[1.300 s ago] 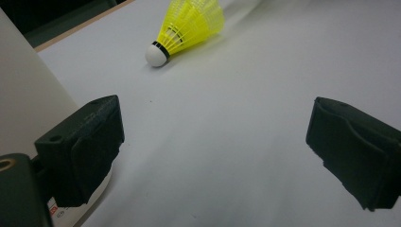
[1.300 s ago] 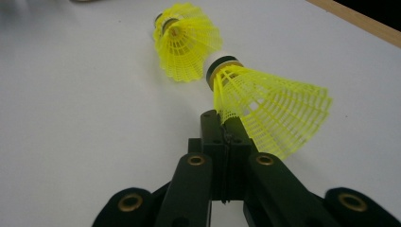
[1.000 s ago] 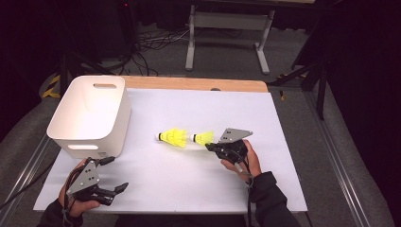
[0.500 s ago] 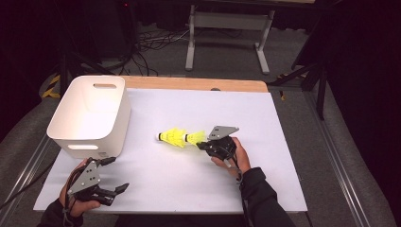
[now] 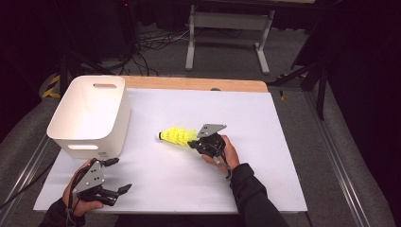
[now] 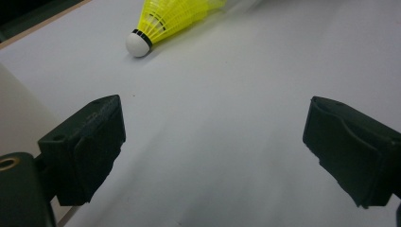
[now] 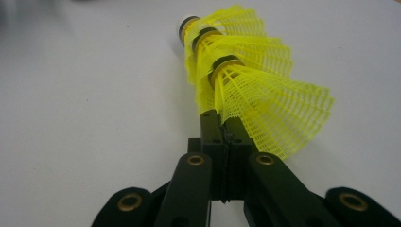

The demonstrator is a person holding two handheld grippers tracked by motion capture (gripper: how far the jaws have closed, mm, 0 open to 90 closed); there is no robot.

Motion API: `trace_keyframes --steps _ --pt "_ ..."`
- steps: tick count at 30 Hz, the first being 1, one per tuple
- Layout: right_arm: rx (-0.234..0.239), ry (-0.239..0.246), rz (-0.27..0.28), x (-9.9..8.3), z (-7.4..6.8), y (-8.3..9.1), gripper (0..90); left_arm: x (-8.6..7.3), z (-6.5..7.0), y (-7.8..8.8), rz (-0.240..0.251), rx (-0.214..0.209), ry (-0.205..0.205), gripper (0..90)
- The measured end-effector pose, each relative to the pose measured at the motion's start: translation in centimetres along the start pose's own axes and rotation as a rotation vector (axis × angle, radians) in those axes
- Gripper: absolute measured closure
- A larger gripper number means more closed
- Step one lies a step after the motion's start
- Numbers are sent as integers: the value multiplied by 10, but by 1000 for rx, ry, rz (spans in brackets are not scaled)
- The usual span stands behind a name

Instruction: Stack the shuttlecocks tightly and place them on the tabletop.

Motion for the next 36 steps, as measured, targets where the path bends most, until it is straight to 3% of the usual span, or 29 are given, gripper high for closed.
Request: trace_keyframes --steps 13,23,28,34,36 --pt "13 -22 -10 5 1 -11 888 0 1 -1 -3 -2 -2 74" --pt "7 -36 -52 1 0 -13 724 2 2 -4 0 -6 1 72" --pt "12 -57 -39 -2 1 -7 635 6 0 -12 -7 15 -4 73" --pt "17 -60 -10 -3 2 2 658 11 -1 -28 -37 18 -10 82" --pt "23 -58 -7 -2 2 2 680 13 -3 -34 -50 37 -7 83"
Point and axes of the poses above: each handheld gripper's, and its own axes: y roughly backward along the jaws, x roughly out of its top, z roughly to its right, the point moved 4 cm from there along -y, roughly forward along the jaws, and after that the axes turned 8 degrees about y, right-handed, at the moved point
